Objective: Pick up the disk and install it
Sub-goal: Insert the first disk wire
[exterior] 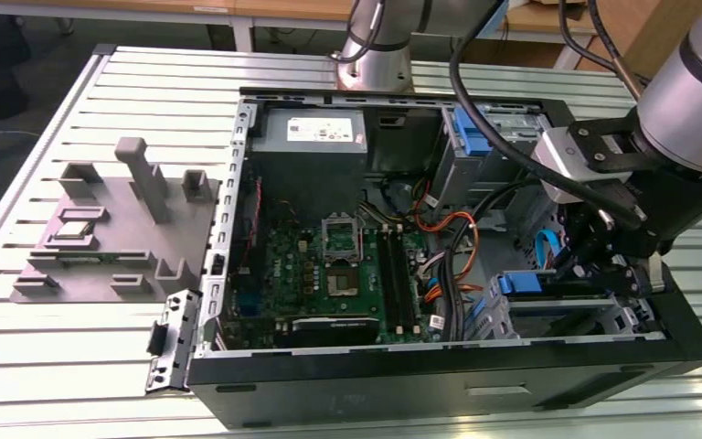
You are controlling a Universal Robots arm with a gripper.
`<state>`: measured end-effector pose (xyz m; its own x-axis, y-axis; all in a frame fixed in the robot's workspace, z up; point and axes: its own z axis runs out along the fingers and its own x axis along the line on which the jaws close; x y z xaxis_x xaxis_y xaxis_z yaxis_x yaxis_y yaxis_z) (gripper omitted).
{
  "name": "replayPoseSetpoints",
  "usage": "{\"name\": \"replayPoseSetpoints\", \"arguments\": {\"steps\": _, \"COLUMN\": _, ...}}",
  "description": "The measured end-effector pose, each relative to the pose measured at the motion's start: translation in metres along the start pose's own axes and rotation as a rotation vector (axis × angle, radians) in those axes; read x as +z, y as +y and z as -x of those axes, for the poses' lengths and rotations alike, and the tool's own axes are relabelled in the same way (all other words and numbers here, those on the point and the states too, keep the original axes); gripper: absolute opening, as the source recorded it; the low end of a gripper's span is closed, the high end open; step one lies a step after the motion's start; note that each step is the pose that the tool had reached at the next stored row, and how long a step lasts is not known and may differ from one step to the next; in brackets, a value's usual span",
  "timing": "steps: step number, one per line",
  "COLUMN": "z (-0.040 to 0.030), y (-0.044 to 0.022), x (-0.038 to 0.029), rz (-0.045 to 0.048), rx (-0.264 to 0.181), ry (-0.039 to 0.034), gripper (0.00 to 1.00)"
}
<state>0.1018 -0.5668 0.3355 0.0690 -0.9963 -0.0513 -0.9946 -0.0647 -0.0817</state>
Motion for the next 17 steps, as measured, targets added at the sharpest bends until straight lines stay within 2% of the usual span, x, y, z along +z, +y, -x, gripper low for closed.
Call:
{"name": "replayPoseSetpoints", "arguments": {"steps": 6, "z": 0.0001, "y": -0.0002, "x": -0.0019, "rz": -0.0001, "rx": 0.0, "ry": -0.0004, "gripper": 0.16}}
{"name": "replayPoseSetpoints", "arguments": {"steps": 10, "z": 0.0001, "y": 0.0011, "x": -0.0013, "rz": -0.012, "rx": -0.001, "ry": 0.0003, "gripper": 0.16}}
{"name": "replayPoseSetpoints", "arguments": {"steps": 17, "z": 0.0002, "y": 0.0024, "x": 0.0, "rz": -0.0137, "rx": -0.001, "ry": 0.0007, "gripper": 0.16}}
